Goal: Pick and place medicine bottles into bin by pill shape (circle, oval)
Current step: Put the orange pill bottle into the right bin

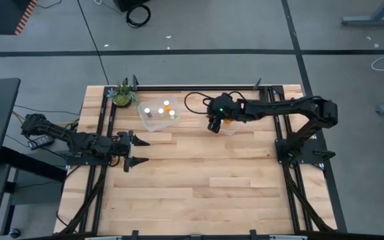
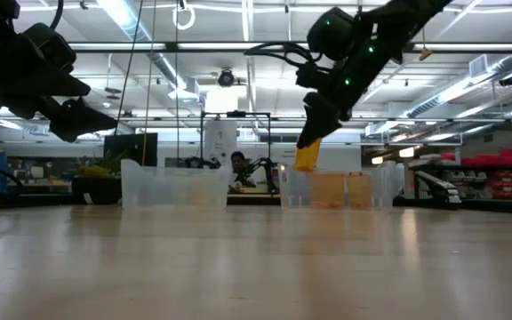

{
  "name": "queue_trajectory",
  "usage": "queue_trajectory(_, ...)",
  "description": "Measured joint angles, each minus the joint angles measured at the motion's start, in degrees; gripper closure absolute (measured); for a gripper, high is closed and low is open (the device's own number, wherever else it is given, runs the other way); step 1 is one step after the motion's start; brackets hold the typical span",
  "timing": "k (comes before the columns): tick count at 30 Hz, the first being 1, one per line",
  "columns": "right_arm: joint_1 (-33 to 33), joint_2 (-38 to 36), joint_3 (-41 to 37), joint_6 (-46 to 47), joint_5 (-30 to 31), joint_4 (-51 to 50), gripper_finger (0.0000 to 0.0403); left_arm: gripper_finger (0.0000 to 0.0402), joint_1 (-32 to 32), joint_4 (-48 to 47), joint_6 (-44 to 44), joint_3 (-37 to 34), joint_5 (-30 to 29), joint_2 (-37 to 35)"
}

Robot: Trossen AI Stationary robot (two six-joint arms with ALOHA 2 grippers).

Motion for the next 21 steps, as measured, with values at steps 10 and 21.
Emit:
queue_trajectory(10, 0.31, 0.0, -5.56, -0.07, -5.48, 8.87, 0.0176, 0.0033, -0.02, 0.02, 0.02, 0.0, 0.0, -0.01)
queue_trajectory(21, 1.12, 0.11, -3.92, 3.14, -2.32, 5.69, 0.0176, 0.0033, 0.0, 0.02, 0.31, 0.0, 0.0, 0.0)
